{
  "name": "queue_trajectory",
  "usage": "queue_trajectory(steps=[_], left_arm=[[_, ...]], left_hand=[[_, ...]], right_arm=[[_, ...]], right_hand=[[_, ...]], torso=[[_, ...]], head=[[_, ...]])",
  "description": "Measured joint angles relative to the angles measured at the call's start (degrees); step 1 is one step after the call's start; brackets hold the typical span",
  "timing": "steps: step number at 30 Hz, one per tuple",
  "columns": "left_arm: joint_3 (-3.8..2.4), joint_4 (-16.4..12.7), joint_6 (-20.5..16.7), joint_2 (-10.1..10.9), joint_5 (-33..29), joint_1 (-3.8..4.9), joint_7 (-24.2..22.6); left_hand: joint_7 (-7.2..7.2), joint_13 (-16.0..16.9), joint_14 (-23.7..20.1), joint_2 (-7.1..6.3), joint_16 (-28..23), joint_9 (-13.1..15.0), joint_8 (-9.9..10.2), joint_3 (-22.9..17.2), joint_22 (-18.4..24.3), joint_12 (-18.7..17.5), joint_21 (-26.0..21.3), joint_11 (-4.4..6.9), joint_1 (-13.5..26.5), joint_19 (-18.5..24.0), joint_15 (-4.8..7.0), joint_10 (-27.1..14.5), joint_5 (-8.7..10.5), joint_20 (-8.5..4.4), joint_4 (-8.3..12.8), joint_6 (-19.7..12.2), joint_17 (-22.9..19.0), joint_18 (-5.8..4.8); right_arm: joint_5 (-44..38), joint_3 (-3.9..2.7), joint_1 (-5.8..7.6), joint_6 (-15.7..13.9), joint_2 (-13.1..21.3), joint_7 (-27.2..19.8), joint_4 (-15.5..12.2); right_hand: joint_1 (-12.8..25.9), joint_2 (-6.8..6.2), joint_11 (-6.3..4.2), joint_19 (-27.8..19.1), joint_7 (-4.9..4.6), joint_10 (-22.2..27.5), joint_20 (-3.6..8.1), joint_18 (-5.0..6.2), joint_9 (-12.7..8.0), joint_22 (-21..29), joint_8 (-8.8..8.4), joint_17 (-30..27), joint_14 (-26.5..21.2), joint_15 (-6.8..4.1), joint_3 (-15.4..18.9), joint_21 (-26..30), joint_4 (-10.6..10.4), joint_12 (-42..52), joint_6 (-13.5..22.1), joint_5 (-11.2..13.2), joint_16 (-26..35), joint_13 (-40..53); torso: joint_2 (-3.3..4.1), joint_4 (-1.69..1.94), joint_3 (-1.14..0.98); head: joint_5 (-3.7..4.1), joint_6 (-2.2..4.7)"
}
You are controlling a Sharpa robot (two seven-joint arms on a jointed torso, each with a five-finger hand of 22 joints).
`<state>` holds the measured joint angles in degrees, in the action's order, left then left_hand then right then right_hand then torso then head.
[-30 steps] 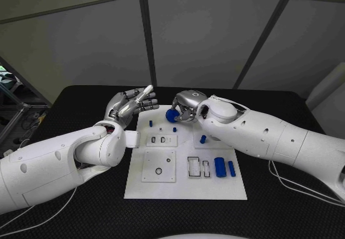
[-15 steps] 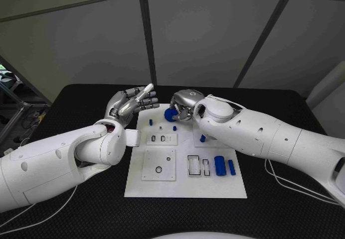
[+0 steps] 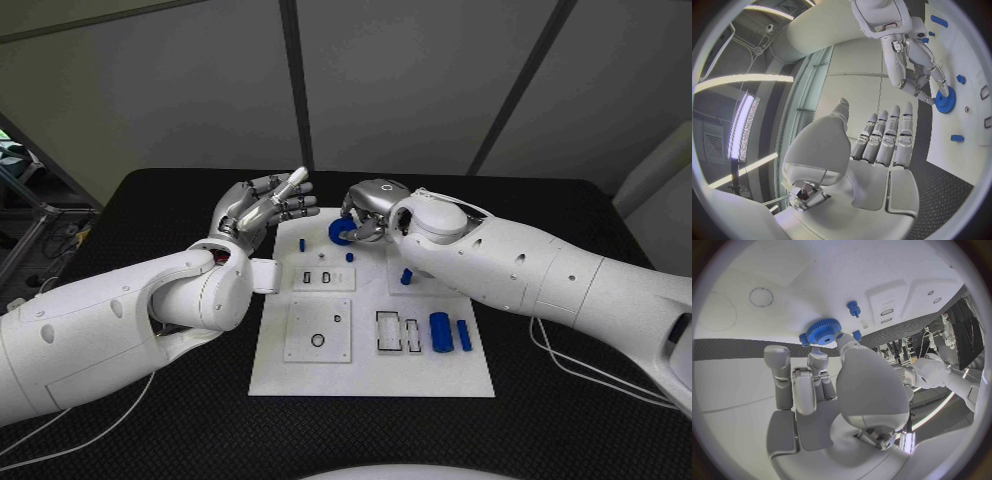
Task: Assemble the parts on the task board
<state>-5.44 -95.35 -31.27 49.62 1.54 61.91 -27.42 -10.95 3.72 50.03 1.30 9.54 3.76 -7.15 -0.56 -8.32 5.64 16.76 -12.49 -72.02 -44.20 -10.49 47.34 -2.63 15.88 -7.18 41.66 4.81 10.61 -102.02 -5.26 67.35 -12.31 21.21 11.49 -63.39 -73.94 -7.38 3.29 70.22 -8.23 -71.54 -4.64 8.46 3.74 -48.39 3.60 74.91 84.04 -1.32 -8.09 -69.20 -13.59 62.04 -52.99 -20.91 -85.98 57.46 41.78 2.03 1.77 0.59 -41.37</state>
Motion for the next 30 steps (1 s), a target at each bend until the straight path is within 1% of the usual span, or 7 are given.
queue_trajectory(steps=[2, 4, 7, 9, 14, 21, 30], left_arm=[[0.0, 0.01, 0.0, 0.0, 0.0, 0.0, 0.06], [0.0, 0.02, 0.0, 0.0, 0.0, 0.0, 0.11], [0.0, 0.03, -0.01, 0.0, 0.0, 0.0, 0.22], [0.0, 0.04, -0.01, 0.0, 0.0, 0.0, 0.26], [0.0, 0.05, -0.01, 0.08, 0.0, 0.0, 0.37], [0.0, 0.15, -0.01, 0.08, 0.0, 0.0, 0.48], [0.0, 0.22, 0.0, 0.1, 0.0, 0.0, 0.56]], left_hand=[[0.0, 0.0, 0.0, 0.33, 0.0, -0.04, 0.0, 0.0, 0.0, -0.23, 0.0, 0.0, -0.33, 0.0, 0.0, 0.0, 0.0, 0.0, 0.0, 0.0, 0.0, 0.0], [0.0, 0.0, 0.0, 0.38, 0.0, -0.04, 0.17, 0.0, 0.0, -0.23, 0.0, 0.0, -0.38, 0.0, 0.0, 0.0, 0.0, 0.0, 0.0, 0.0, 0.0, 0.0], [0.0, 0.0, -0.16, 0.37, 0.0, -0.04, 0.23, 0.0, 0.0, -0.23, 0.0, 0.0, -0.38, 0.0, -0.16, 0.0, 0.0, 0.0, 0.0, 0.0, -0.05, 0.0], [0.0, 0.0, -0.16, 0.37, 0.0, -0.04, 0.23, 0.0, 0.04, -0.42, 0.0, 0.0, -0.38, 0.0, -0.16, 0.0, 0.0, 0.0, 0.0, 0.0, -0.05, 0.0], [0.0, 0.0, -0.16, 0.37, -0.23, -0.09, 0.23, 0.0, 0.05, -0.45, 0.0, 0.0, -0.37, -0.01, -0.16, 0.0, 0.0, 0.0, 0.0, 0.0, -0.05, 0.0], [-0.21, 0.0, -0.16, 0.68, -0.23, -0.09, 0.22, 0.0, 0.04, -0.45, 0.0, 0.0, -0.68, 0.0, -0.16, 0.0, 0.0, 0.0, 0.0, -0.21, -0.04, 0.0], [0.0, 0.0, -0.16, 0.71, -0.23, -0.08, 0.39, 0.0, 0.04, -0.45, 0.0, 0.0, -0.64, 0.0, -0.16, 0.0, 0.0, 0.0, 0.0, -0.41, -0.04, 0.0]], right_arm=[[0.02, 0.0, 0.0, 0.23, 0.12, 0.0, 0.0], [0.07, 0.0, 0.0, 0.44, 0.24, -0.01, 0.0], [0.19, 0.0, 0.0, 0.8, 0.47, -0.02, -0.06], [0.3, 0.0, 0.0, 0.94, 0.75, -0.02, -0.22], [0.85, 0.0, 0.02, 1.3, 1.8, -0.06, -0.43], [2.2, 0.0, 0.05, 2.36, 2.37, -0.31, -0.73], [3.76, 0.01, 0.03, 3.82, 2.57, -1.1, -1.18]], right_hand=[[1.84, 0.36, -0.01, -0.18, 0.0, -0.01, -0.18, 0.0, 0.08, -0.1, 0.0, 0.0, 0.0, 0.0, 0.25, 0.0, -1.73, 0.0, 0.0, -3.38, 0.0, 0.33], [2.75, 0.84, -0.01, -0.18, 0.0, -0.01, -0.18, -0.01, 0.13, -0.18, 0.0, 0.0, 0.0, 0.0, 0.21, 0.0, -2.59, 0.09, 0.0, -5.37, 0.0, 0.6], [3.7, 1.38, -0.01, 0.02, -0.19, -0.01, -0.37, 0.0, 0.13, -0.29, 0.0, 0.0, 0.0, 0.0, 0.08, -0.11, -2.74, 0.46, -0.2, -6.94, -0.2, 1.0], [4.0, 1.22, -0.01, 0.02, -0.14, -0.01, -0.37, 0.0, 0.18, -0.39, 0.0, 0.0, 0.0, 0.0, 0.08, -0.22, -2.74, 0.74, -0.25, -7.56, -0.2, 1.27], [4.26, 1.48, 0.11, 0.02, -0.15, -0.13, -0.37, 0.0, 0.18, -0.53, 0.0, 0.0, 0.0, 0.0, -0.08, -0.22, -2.9, 1.48, -0.61, -7.87, -0.2, 2.03], [5.36, 1.22, 0.19, 0.02, -0.13, -0.64, -0.37, 0.0, 0.31, -0.7, -0.01, 0.0, 0.0, 0.0, -0.08, -0.45, -2.9, 2.5, -1.0, -7.87, -0.2, 3.13], [5.96, 1.83, -0.01, 0.02, 0.08, -1.25, -0.37, 0.0, 0.31, -0.92, 0.0, -0.01, 0.0, -0.01, -0.08, -0.45, -2.89, 3.54, -1.21, -7.87, -0.42, 4.21]], torso=[[0.0, 0.0, 0.0], [0.0, 0.0, 0.0], [0.0, 0.0, 0.0], [0.0, 0.0, 0.0], [-0.01, -0.02, -0.02], [0.0, -0.06, -0.03], [0.0, 0.04, -0.01]], head=[[0.0, 0.0], [-0.02, 0.0], [-0.04, -0.02], [-0.04, -0.02], [-0.17, -0.07], [-0.1, -0.13], [-0.12, -0.32]])
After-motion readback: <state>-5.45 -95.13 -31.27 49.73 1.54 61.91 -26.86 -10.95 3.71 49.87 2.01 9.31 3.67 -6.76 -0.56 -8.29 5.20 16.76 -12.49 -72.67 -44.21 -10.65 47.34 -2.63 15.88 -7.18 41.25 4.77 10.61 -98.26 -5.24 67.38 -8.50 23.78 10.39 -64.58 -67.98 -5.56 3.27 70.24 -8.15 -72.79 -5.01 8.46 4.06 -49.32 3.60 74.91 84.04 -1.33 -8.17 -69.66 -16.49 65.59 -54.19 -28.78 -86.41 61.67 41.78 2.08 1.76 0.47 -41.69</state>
